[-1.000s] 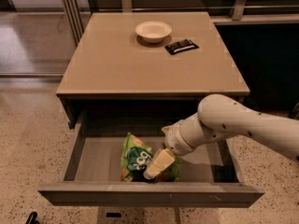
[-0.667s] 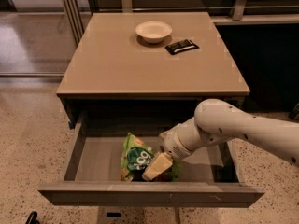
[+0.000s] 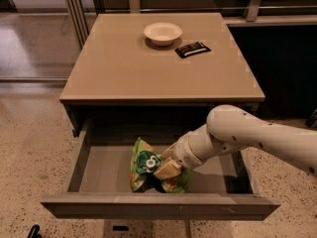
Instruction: Pick green rice chip bag from top drawer and place on counter
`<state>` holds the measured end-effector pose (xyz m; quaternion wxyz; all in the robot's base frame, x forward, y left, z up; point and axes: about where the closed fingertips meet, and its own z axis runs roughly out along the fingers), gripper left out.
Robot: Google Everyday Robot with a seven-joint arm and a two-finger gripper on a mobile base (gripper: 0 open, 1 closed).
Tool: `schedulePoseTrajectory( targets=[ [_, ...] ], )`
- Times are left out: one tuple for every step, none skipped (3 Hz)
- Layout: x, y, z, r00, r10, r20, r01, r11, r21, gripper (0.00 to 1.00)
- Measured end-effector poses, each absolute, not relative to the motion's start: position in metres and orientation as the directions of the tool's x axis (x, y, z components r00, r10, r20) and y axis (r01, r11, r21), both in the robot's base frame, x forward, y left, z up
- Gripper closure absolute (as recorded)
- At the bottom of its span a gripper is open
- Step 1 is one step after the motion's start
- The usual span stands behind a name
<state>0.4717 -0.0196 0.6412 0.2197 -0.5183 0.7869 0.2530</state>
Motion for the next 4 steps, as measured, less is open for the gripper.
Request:
schedulePoseTrajectory(
  targets=[
    [0.472,-0.02,0.641,-0.366,-0.704,-0.608,-0.927,0.335,0.17,0.98],
    [0.472,-0.02,0.641,-0.366,-0.705,-0.608,-0.927,0.334,0.17,1.0],
    [0.459,-0.015,0.671,-0.287,-0.753,-0.592,-0.956,0.264,0.128,1.0],
    [0.435,-0.019,0.724,-0.15,-0.787,-0.599,-0.987,0.155,0.045,1.0]
  ],
)
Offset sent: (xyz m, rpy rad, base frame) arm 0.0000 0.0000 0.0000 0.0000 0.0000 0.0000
